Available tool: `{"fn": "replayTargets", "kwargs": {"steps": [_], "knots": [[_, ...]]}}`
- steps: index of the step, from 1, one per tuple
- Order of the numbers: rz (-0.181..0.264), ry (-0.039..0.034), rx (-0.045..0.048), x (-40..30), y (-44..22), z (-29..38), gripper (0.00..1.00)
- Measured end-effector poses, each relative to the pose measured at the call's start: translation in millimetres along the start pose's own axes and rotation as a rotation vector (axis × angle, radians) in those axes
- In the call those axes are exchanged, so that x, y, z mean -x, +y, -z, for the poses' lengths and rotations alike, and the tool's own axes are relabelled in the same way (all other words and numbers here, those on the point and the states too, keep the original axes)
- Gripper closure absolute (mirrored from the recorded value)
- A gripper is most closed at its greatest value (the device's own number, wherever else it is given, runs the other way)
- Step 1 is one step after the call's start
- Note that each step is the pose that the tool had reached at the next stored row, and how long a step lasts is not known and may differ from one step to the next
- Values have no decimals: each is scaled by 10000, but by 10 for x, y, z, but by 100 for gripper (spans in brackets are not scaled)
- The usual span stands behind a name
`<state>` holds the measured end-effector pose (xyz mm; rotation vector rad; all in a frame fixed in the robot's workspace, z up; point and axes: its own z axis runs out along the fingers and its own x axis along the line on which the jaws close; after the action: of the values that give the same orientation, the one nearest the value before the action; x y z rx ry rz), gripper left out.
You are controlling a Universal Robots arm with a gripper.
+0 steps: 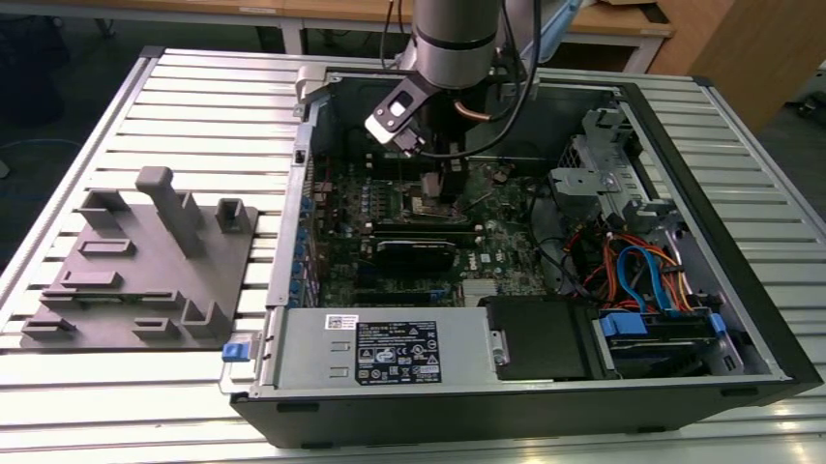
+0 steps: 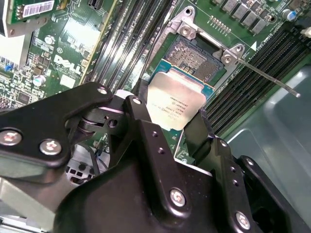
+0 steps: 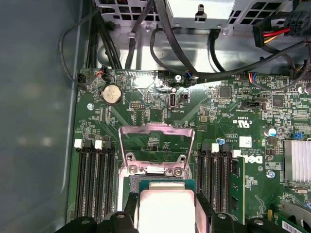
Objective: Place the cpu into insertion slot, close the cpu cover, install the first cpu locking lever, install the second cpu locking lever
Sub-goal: 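Place the cpu into insertion slot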
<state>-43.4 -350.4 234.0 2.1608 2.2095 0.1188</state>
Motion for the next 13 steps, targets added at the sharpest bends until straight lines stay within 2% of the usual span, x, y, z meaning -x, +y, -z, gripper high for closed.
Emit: {"fn": "replayTargets", "kwargs": {"steps": [4,13], "knots": [[-3,3,2,0,-7,-26,46],[-134,-9,4,-24,-35,-138,46]]}}
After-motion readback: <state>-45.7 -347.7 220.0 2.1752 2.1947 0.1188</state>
